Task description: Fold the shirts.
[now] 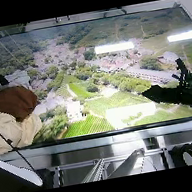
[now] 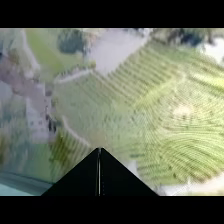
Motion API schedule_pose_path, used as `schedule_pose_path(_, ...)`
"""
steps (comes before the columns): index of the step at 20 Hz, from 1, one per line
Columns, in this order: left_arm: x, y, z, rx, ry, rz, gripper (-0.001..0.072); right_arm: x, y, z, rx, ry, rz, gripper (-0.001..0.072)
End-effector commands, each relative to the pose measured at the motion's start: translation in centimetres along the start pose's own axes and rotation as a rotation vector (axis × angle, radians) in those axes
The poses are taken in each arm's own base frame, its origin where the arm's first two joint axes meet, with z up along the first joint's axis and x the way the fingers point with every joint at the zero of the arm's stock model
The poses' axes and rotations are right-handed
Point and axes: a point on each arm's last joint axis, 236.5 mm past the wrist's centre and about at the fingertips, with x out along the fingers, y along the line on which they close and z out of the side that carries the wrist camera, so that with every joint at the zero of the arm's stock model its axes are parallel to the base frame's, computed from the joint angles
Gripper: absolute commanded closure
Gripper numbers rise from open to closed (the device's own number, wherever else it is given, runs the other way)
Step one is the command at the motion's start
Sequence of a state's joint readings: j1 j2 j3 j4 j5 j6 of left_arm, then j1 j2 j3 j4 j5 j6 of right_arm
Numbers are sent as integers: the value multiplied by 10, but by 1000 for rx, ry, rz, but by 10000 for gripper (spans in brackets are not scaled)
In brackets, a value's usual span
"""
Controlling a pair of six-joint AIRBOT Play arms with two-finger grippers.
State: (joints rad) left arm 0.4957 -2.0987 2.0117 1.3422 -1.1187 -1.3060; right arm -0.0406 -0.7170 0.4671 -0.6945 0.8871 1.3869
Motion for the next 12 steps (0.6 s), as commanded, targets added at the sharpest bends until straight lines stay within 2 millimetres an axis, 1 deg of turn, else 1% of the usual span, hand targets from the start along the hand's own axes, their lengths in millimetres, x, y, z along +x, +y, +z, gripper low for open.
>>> schedule_pose_path(1, 23, 7, -7, 2, 22, 24, 132, 0, 0, 0, 0, 1, 0, 694)
schedule_pose_path(2, 20, -2, 0, -9, 4, -5, 425, 0, 0, 0, 0, 0, 0, 694)
schedule_pose_path(3, 13, -10, 7, -19, -13, -36, 701, 0, 0, 0, 0, 0, 0, 694)
schedule_pose_path(4, 1, -23, 17, -35, -40, -87, 680, 0, 0, 0, 0, 1, 0, 694)
schedule_pose_path(5, -18, -45, 34, -54, -97, -168, 680, 0, 0, 0, 0, 1, 0, 694)
schedule_pose_path(6, -46, -70, 53, -47, -173, -262, 680, 0, 0, 0, 0, 1, 0, 694)
schedule_pose_path(7, -81, -98, 73, -29, -258, -367, 680, 0, 0, 0, 0, 1, 0, 694)
schedule_pose_path(8, -126, -129, 92, -16, -353, -493, 680, 0, 0, 0, 0, 1, 0, 694)
schedule_pose_path(9, -175, -160, 107, -12, -441, -618, 680, 0, 0, 0, -1, 1, 0, 694)
schedule_pose_path(10, -228, -189, 116, -9, -520, -743, 680, 0, 0, 0, 0, 1, 0, 694)
schedule_pose_path(11, -278, -218, 118, 5, -574, -856, 680, 0, 0, 0, -1, 1, 0, 694)
schedule_pose_path(12, -319, -244, 112, 34, -604, -943, 680, 0, 0, 0, -1, 1, 0, 694)
